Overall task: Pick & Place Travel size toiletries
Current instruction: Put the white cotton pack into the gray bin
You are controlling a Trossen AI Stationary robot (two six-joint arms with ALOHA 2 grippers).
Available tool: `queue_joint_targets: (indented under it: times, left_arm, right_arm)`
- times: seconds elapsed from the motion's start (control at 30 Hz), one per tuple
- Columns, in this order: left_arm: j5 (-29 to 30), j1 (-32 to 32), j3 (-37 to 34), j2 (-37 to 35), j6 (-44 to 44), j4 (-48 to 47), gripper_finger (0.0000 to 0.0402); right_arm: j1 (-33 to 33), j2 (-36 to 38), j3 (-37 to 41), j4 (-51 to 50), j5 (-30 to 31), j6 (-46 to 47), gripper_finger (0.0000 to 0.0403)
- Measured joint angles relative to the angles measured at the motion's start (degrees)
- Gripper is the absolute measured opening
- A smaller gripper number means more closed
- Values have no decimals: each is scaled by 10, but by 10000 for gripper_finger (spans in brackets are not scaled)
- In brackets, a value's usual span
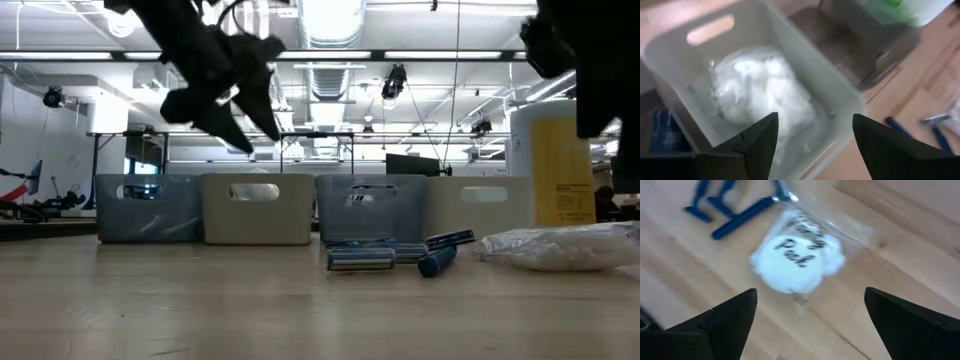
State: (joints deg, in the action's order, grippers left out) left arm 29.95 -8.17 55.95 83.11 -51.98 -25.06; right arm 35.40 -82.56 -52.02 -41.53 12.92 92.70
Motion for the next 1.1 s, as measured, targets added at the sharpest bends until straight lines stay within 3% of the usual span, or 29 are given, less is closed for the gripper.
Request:
queue_joint_targets:
  times: [0.17,0.43,0.63,0.87,1.1]
  left_arm:
    - [28,-28,32,0,3,-19,259]
    - [57,-94,50,0,-40,-15,259]
    - [102,-143,47,0,-104,-16,259]
    - [118,-171,47,0,-125,-15,259]
    - [120,-175,47,1,-130,-14,259]
  right_arm:
    - [4,0,40,19,-6,55,364]
    - [0,0,147,249,3,59,364]
    - [-2,0,181,259,46,107,364]
    - [-18,-9,198,349,53,55,364]
    - [-21,-51,184,367,58,48,363]
